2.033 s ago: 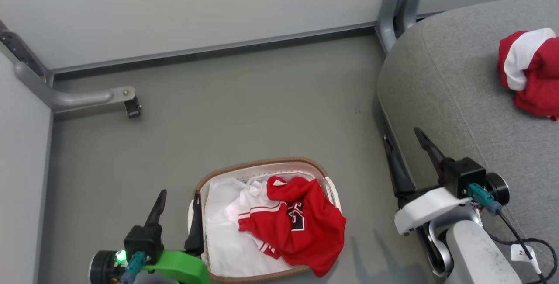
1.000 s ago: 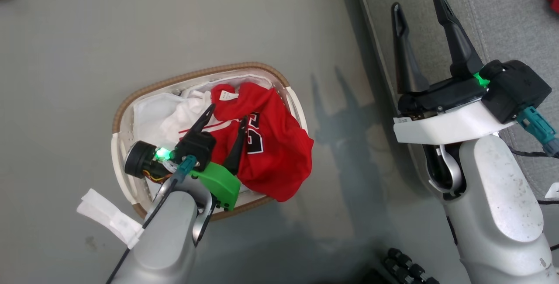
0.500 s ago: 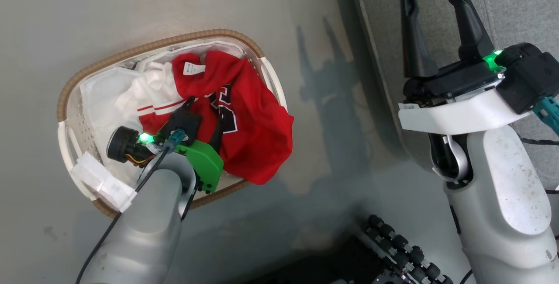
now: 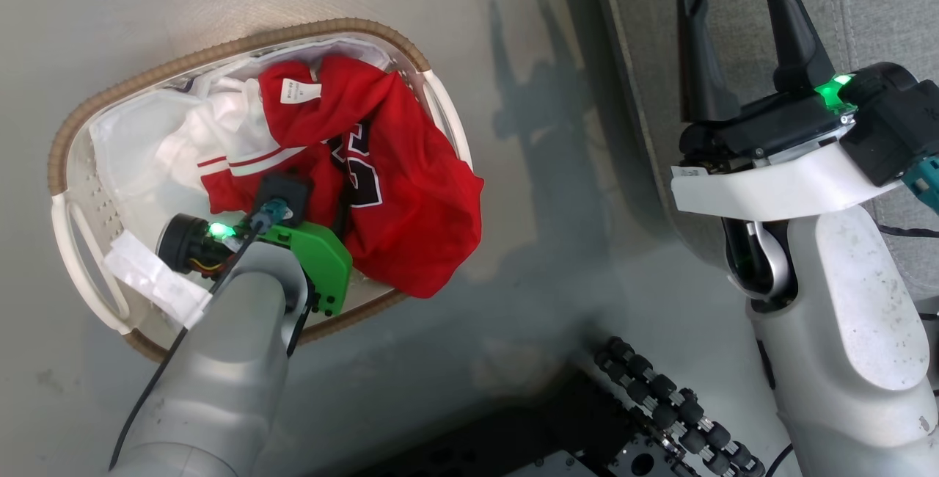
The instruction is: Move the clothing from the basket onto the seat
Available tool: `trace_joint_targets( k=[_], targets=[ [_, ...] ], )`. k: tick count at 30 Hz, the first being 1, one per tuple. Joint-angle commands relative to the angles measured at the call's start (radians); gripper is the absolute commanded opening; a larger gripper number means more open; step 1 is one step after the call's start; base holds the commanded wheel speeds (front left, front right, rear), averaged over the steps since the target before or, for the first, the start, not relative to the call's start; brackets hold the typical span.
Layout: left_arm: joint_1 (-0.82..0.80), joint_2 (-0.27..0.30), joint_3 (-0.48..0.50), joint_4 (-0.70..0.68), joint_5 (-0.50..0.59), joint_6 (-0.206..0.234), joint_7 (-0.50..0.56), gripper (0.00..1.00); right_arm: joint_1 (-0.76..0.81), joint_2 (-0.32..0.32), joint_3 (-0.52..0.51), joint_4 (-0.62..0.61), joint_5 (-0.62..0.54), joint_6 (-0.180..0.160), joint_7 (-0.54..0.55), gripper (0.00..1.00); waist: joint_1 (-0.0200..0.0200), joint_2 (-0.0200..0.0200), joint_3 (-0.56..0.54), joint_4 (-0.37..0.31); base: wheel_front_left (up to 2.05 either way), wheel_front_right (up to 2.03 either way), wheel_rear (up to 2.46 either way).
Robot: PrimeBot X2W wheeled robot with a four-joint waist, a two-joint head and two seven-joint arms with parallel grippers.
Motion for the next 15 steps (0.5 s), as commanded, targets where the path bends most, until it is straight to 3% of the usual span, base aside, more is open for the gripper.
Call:
trace_joint_targets(
  k=[1,11,12,13,14,15],
  targets=[
    [-0.027,0.004,0.002,0.007,-0.005,-0.004,0.000,1.00,0.002,-0.002,-0.004,-0.006,-0.003,-0.001,-0.005,1.00,-0.0001,-0.0001,0.006,0.001,0.00,0.00,0.00],
    [-0.065,0.002,-0.036,0.073,-0.020,-0.004,0.010,1.00,0.018,-0.002,-0.012,-0.014,-0.002,-0.001,-0.005,1.00,-0.0001,-0.0001,0.012,0.000,0.00,0.00,0.00],
    [-0.067,0.002,-0.041,0.077,-0.024,-0.004,0.016,0.70,0.020,-0.002,-0.012,-0.015,-0.001,-0.001,-0.005,1.00,-0.0001,-0.0001,0.011,-0.001,0.00,0.00,0.00],
    [-0.069,0.001,-0.044,0.079,-0.028,-0.004,0.018,0.49,0.021,-0.002,-0.013,-0.014,0.001,-0.001,-0.005,1.00,-0.0001,-0.0001,0.011,-0.002,0.00,0.00,0.00],
    [-0.073,0.001,-0.049,0.082,-0.029,-0.004,0.021,0.00,0.021,-0.002,-0.014,-0.014,0.004,-0.001,-0.005,1.00,-0.0001,-0.0001,0.012,-0.003,0.00,0.00,0.00],
    [-0.075,0.001,-0.053,0.085,-0.032,-0.004,0.022,0.00,0.021,-0.002,-0.015,-0.014,0.005,-0.001,-0.005,1.00,-0.0001,-0.0001,0.012,-0.003,0.00,0.00,0.00]
  ],
)
